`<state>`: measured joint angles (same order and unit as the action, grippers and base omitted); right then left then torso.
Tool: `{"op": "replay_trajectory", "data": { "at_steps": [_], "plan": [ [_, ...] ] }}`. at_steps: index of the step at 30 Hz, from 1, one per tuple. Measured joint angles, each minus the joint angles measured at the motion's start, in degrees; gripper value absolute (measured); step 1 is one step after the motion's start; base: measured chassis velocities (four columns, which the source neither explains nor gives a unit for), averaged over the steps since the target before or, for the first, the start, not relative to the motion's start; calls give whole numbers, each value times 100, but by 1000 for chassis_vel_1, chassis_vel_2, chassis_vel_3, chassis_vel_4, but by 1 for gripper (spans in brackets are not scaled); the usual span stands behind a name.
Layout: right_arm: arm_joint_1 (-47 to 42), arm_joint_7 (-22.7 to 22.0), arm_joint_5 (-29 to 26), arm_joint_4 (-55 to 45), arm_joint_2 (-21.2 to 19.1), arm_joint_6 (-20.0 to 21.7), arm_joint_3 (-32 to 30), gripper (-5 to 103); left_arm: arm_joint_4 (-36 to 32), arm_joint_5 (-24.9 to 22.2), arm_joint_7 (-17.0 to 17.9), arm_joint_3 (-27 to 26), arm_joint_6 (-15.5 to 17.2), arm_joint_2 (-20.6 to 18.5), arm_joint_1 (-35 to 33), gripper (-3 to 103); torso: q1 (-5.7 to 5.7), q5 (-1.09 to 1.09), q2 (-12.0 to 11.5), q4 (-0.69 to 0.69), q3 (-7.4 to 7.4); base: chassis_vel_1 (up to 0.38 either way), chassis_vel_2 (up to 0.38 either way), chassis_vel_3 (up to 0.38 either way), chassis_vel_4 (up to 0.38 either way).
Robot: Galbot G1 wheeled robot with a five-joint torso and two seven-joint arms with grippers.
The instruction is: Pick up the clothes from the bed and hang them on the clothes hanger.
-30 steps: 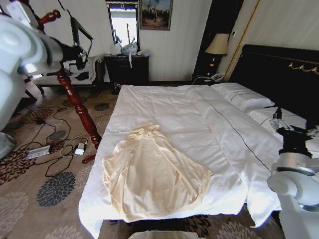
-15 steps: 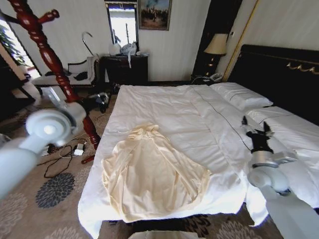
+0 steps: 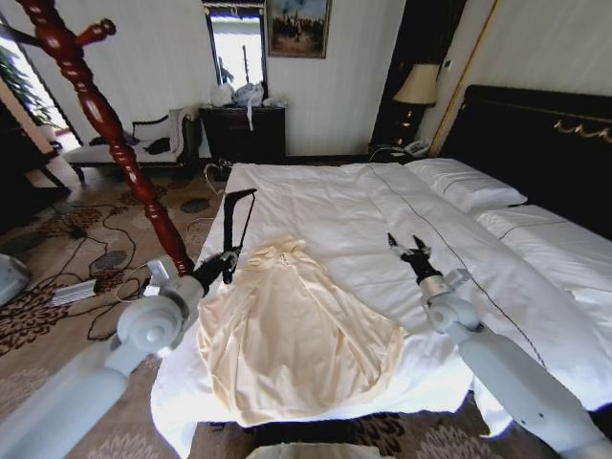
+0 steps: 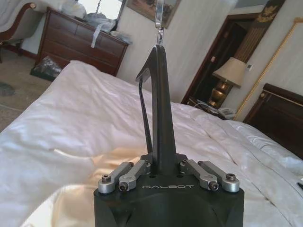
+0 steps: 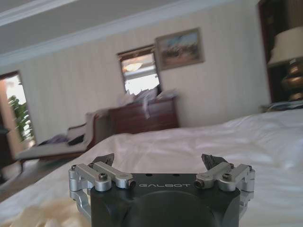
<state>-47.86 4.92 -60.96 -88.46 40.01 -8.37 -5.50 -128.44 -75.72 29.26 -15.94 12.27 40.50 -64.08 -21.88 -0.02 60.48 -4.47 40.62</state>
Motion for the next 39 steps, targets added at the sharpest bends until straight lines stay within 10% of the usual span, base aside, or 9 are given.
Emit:
{"op": "replay_trajectory", "data": {
  "at_steps": [7, 16, 26, 39],
  "plan": [
    [1747, 621, 551, 1286, 712, 204, 1920, 100, 181, 332, 27, -66, -87, 525, -122, 20, -1, 2, -1, 4, 1, 0, 0, 0, 0],
    [3366, 1248, 1141, 2675, 1803, 690, 3314, 100, -23, 278, 66, -319, 83, 239, 144, 20, -1, 0, -1, 2, 1, 0, 0, 0, 0],
    [3735, 1598, 1460, 3452, 2758, 735, 3972, 100, -236, 212, 135, -646, 157, 149, -51, 20, 0, -1, -1, 1, 0, 0, 0, 0, 0],
    [3774, 817, 1400, 3938, 3288, 1045, 4069, 100, -276, 181, 200, -805, 187, 97, -120, 20, 0, 1, -1, -1, 0, 0, 0, 0, 0]
  ]
}}
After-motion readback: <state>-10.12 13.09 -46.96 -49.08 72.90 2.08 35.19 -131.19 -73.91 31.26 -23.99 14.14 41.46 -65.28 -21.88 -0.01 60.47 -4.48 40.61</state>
